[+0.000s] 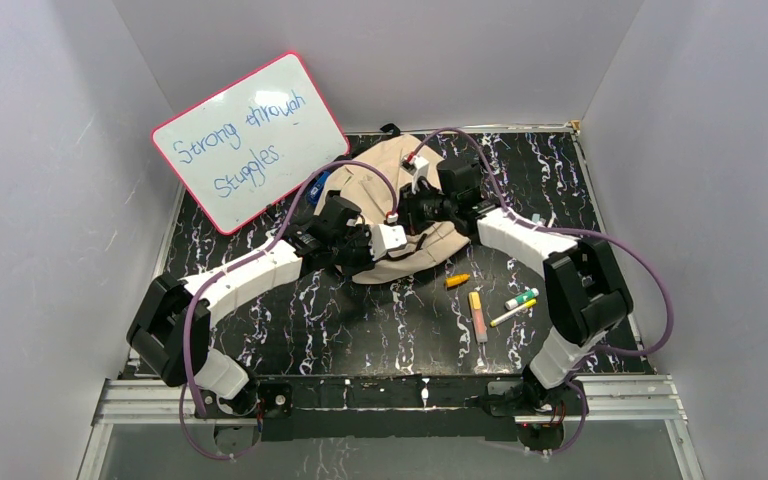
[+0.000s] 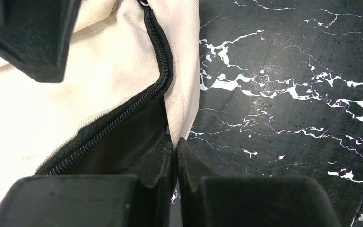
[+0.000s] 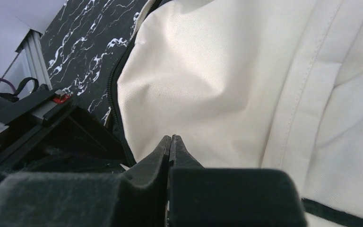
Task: Pack the student bag
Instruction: Adjust the student bag at the center of the board.
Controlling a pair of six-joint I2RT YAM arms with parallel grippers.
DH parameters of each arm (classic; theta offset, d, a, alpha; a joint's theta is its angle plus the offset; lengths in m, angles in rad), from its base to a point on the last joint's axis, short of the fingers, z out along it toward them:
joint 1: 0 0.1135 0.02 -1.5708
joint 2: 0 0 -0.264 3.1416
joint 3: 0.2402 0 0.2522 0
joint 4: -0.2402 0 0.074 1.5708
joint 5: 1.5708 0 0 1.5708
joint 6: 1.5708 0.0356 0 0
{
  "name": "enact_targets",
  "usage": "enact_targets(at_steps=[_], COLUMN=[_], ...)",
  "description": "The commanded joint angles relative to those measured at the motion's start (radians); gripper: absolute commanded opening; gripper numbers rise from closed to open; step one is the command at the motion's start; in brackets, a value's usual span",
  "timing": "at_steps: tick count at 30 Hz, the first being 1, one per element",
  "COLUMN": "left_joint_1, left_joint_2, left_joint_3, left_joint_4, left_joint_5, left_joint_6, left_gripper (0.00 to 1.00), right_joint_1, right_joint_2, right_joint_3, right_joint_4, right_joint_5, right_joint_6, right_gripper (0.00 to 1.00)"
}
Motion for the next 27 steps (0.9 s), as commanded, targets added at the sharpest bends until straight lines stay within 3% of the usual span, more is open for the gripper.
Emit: enact_targets(at_steps=[1, 9, 21, 27], left_joint_1=[-0.006, -0.006, -0.006, -0.006], left_joint_2=[-0.043, -0.033, -0.041, -0.031], left_joint_3=[0.007, 0.014, 0.017, 0.030], left_joint_4=[-0.030, -0.030, -0.039, -0.065], left_joint_5=[0.020, 0.021, 0.037, 0.032], left_joint_6=[-0.004, -0.007, -0.010, -0.016], left_gripper=[0.03, 0.02, 0.02, 0.03], right_joint_1=[0.001, 0.051, 0.081, 0.080], right_joint_2=[0.066, 0.166, 0.272, 0.235], right_joint_3=[0.059, 0.084, 0.149, 0.161], right_joint_4=[0.034, 0.017, -0.036, -0.074], right_joint_5=[-0.095, -0.243, -0.124, -0.029], right_joint_6=[0.016, 0.002, -0.045, -0.084], right_gripper=[0.03, 0.00, 0.00, 0.02])
